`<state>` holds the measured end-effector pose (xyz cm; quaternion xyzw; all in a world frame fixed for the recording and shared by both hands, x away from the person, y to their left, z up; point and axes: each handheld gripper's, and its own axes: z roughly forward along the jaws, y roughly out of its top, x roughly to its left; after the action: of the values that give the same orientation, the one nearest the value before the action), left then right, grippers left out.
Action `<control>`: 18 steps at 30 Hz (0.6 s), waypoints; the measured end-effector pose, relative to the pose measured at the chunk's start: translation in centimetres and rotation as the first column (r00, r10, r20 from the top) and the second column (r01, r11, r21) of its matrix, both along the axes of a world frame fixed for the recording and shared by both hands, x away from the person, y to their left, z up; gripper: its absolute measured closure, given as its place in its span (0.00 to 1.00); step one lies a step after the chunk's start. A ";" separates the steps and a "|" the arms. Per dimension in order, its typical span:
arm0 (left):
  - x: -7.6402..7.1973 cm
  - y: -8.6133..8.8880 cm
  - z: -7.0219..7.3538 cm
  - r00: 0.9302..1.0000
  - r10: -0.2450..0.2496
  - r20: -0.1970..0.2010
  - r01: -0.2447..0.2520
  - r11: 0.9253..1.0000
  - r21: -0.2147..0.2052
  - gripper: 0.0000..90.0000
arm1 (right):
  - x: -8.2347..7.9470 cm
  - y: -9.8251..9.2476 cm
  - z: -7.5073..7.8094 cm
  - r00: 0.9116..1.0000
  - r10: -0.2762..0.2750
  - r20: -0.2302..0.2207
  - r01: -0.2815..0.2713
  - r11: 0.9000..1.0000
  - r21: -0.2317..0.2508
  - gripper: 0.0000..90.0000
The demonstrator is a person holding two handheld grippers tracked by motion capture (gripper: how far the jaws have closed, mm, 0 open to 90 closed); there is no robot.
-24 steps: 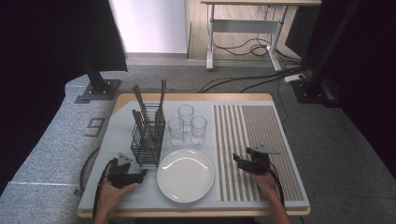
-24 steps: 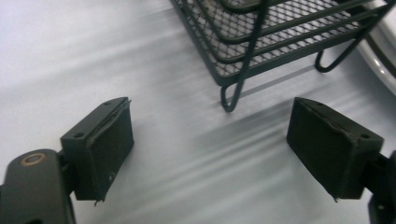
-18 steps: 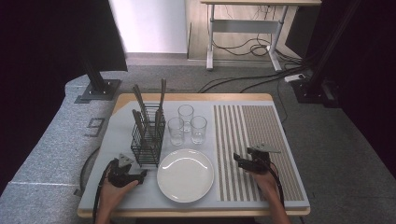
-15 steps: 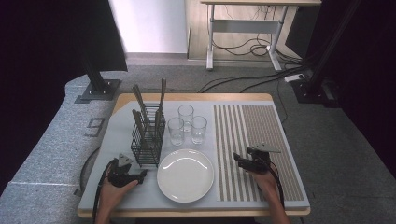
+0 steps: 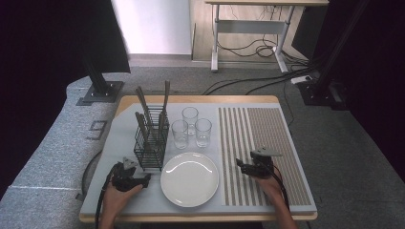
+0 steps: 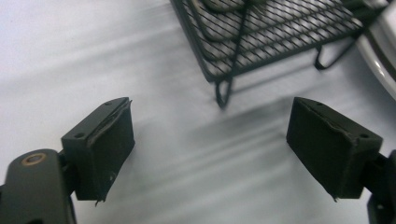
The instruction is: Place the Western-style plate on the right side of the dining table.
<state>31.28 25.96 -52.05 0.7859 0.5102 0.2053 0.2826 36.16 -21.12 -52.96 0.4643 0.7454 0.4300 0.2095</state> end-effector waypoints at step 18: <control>-1.7 -2.3 1.6 0.995 -0.091 0.043 0.094 0.991 -0.091 0.24 | -0.2 -0.1 0.1 1.000 0.022 0.016 -0.022 1.000 0.008 0.31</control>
<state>29.57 23.63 -50.43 0.7906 0.4767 0.1834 0.3379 35.96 -21.19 -52.87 0.4533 0.7471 0.4390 0.2087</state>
